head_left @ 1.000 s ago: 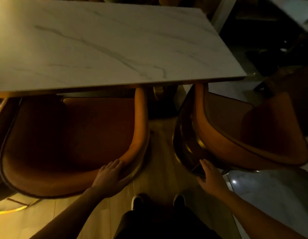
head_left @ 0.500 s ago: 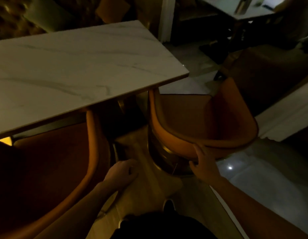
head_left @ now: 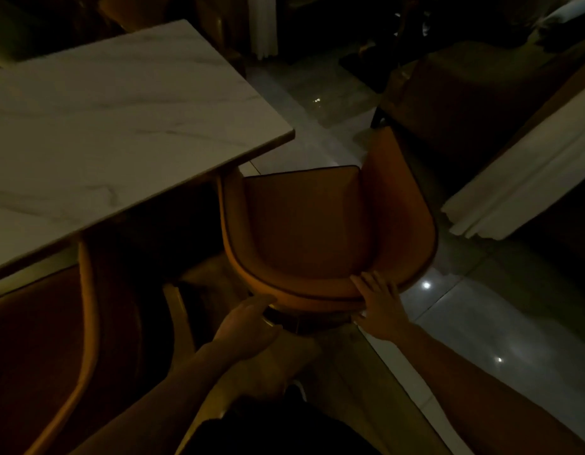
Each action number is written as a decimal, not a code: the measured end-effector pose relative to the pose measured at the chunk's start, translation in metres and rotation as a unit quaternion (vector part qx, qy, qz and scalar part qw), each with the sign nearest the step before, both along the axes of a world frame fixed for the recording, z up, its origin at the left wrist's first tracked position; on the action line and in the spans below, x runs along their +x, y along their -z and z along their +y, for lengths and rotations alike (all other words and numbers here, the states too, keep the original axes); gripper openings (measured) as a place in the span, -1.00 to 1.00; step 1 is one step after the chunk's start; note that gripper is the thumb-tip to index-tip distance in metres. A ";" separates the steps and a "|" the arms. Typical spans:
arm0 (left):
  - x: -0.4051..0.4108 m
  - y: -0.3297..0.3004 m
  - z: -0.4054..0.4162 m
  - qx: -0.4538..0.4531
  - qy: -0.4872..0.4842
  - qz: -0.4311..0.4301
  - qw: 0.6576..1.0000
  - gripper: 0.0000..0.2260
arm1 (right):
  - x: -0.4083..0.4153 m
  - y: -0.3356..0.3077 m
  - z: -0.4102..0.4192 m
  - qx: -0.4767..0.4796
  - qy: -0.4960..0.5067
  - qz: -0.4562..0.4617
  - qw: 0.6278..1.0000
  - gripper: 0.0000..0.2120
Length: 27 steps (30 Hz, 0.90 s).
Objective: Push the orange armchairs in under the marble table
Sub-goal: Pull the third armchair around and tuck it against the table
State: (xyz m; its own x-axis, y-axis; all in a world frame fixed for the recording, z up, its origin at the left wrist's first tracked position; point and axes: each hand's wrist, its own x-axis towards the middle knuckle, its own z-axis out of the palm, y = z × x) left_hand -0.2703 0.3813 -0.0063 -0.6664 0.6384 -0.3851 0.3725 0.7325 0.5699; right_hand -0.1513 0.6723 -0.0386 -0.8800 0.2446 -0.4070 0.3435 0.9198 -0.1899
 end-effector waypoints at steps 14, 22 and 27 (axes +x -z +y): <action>-0.070 0.051 0.076 -0.150 0.245 -0.023 0.958 -0.15 | -0.042 0.005 0.013 0.027 -0.021 -0.101 0.994 -0.18; -0.072 0.072 0.103 -0.200 0.262 -0.021 0.944 0.02 | -0.063 0.021 0.038 0.025 -0.130 -0.184 0.974 -0.05; -0.072 0.081 0.118 -0.206 0.263 0.003 0.942 -0.05 | -0.069 0.018 0.043 -0.002 -0.155 -0.180 0.971 -0.03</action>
